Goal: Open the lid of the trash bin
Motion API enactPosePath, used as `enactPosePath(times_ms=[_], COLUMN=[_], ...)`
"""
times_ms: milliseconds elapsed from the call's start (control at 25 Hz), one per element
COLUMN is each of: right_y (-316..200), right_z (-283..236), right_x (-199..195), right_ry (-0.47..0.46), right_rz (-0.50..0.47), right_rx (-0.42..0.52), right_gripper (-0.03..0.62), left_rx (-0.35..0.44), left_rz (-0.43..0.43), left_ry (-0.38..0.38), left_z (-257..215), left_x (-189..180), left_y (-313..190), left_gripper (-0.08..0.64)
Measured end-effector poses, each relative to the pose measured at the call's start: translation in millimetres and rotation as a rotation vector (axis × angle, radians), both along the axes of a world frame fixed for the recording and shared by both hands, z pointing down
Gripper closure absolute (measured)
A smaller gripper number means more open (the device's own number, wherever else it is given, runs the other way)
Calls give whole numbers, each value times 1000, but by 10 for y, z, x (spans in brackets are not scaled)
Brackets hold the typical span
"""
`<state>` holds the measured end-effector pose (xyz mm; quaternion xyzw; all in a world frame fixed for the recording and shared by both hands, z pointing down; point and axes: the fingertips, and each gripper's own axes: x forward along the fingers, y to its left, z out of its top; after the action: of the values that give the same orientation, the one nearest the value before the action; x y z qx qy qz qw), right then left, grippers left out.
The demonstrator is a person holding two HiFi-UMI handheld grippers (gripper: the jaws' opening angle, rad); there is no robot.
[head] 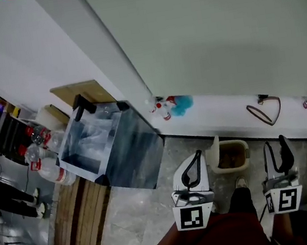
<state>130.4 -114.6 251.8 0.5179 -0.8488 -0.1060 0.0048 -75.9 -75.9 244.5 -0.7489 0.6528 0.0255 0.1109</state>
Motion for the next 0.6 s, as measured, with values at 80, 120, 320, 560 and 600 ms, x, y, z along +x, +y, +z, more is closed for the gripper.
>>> enactPosePath(times_ms=[80, 120, 320, 560, 600], right_y=[46, 61, 77, 71, 67], right_z=[-112, -149, -152, -126, -108], right_x=[-24, -34, -33, -19, -21], right_ry=[3, -3, 11, 6, 12], right_rz=[11, 17, 20, 37, 34], right_rx=[39, 49, 71, 48, 47], right_gripper=[410, 410, 410, 439, 452], left_rx=[44, 62, 71, 60, 61], left_rz=[-4, -6, -20, -17, -16], left_ry=[-3, -7, -6, -4, 6], left_z=[-127, -172, -188, -127, -123], left_x=[-40, -55, -110, -133, -130], left_y=[16, 18, -6, -9, -14], left_gripper=[554, 554, 555, 554, 554])
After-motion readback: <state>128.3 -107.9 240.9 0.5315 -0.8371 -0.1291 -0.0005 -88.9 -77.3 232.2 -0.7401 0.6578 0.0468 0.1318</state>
